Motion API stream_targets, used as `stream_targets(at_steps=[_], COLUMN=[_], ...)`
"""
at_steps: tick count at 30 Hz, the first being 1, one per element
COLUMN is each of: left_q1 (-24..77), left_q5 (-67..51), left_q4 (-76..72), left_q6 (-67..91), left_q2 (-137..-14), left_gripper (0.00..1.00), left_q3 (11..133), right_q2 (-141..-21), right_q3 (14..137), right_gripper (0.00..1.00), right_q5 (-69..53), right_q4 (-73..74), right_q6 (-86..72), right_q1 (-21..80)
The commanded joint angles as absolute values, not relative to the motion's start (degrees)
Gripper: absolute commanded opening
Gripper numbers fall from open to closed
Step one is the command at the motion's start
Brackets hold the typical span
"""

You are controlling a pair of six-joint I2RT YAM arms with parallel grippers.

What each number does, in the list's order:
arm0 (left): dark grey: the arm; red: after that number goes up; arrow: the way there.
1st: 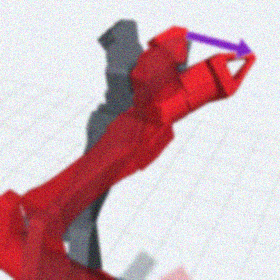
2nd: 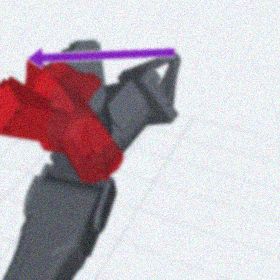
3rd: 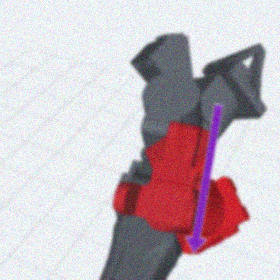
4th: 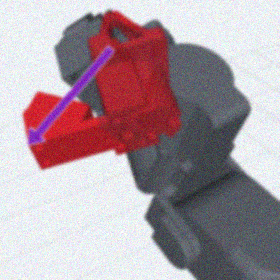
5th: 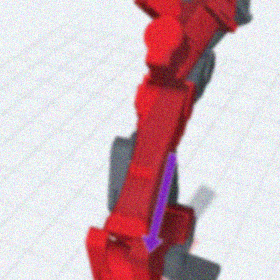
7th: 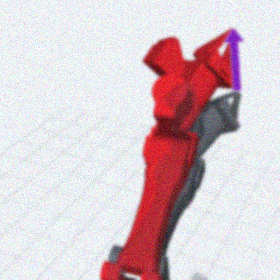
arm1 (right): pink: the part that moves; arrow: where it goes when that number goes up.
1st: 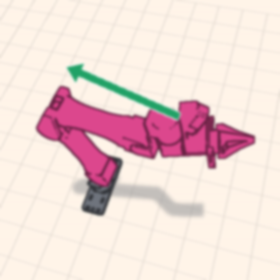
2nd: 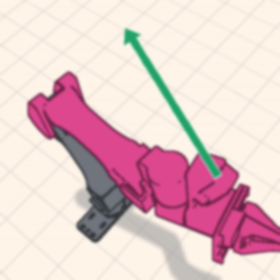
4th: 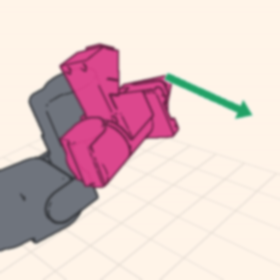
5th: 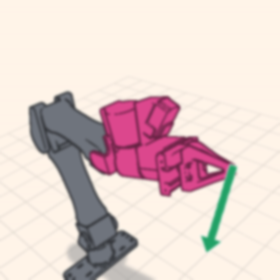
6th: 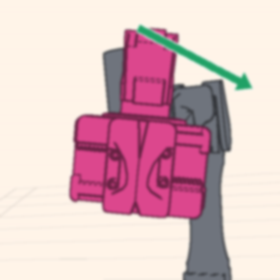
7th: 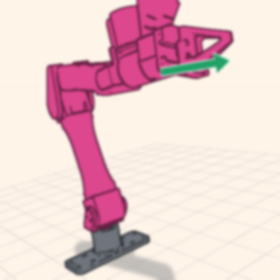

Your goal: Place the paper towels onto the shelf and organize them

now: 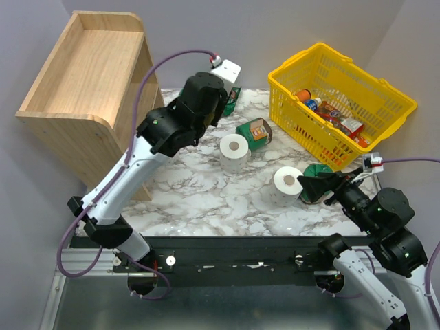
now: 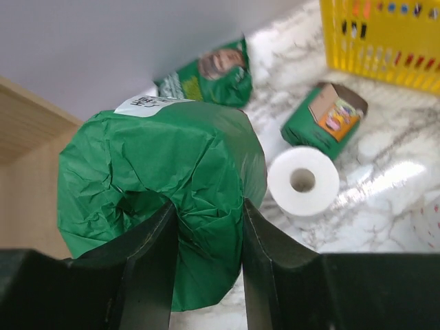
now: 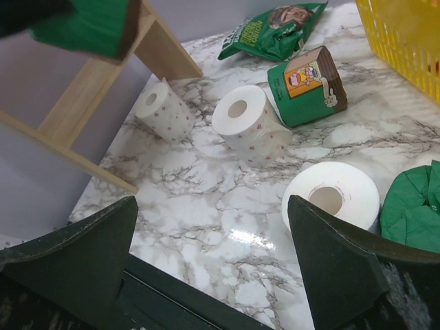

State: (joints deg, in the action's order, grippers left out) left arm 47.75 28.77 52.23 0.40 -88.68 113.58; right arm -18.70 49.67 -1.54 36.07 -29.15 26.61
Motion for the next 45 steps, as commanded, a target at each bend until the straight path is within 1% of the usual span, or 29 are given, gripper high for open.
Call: stream_targets(at_steps=[1,2,3,7,11,16,21,25,29,36,37,41,45], left_q1=[47.9,47.9,47.81,46.23,42.46,37.97,34.9,30.51,25.77,19.52,19.08,16.7,14.77], left_q5=[39.89,41.29,44.18,49.11,49.75,50.01,47.99,47.29,45.62,40.09,39.47,37.0,34.9], left_q4=[58.1,57.83,57.22,51.26,48.96,43.34,40.44,37.62,37.09,33.84,33.23,32.26,30.59], left_q6=[-9.65,-10.89,-13.6,-18.44,-20.74,-23.9,-26.01,-26.89,-27.25,-26.37,-26.28,-26.19,-26.19], left_q2=[-91.14,-91.32,-91.23,-89.91,-88.95,-86.66,-86.22,-87.27,-89.91,-92.46,-93.33,-96.5,-98.87], left_gripper=[0.4,0.4,0.4,0.4,0.4,0.38,0.4,0.4,0.4,0.45,0.47,0.48,0.48], left_q3=[125.67,127.95,128.49,129.11,131.31,130.52,130.08,128.93,131.92,131.83,132.27,136.75,137.11], right_q2=[-18.72,-18.63,-18.63,-18.28,-18.28,-18.37,-18.11,-18.46,-19.25,-21.0,-21.09,-22.5,-23.64], right_q3=[51.41,51.59,52.11,52.73,53.35,54.32,54.05,54.4,55.63,57.39,57.39,58.53,59.33], right_gripper=[0.98,0.98,0.98,0.98,0.98,0.98,0.98,0.98,0.98,0.98,0.98,0.98,0.98], right_q5=[-2.72,-2.81,-2.81,-2.72,-3.6,-3.17,-2.81,-2.99,-2.64,-2.55,-2.55,-2.55,-1.93], right_q4=[39.1,39.46,39.9,39.99,40.25,41.57,41.4,41.31,41.66,41.57,41.49,41.48,41.05], right_q6=[-30.15,-30.15,-30.15,-30.76,-30.94,-30.15,-29.88,-29.71,-28.74,-28.12,-28.12,-27.51,-27.25], right_q1=[26.37,26.45,26.46,26.46,26.46,26.37,26.45,26.37,26.37,26.37,26.37,26.45,26.37])
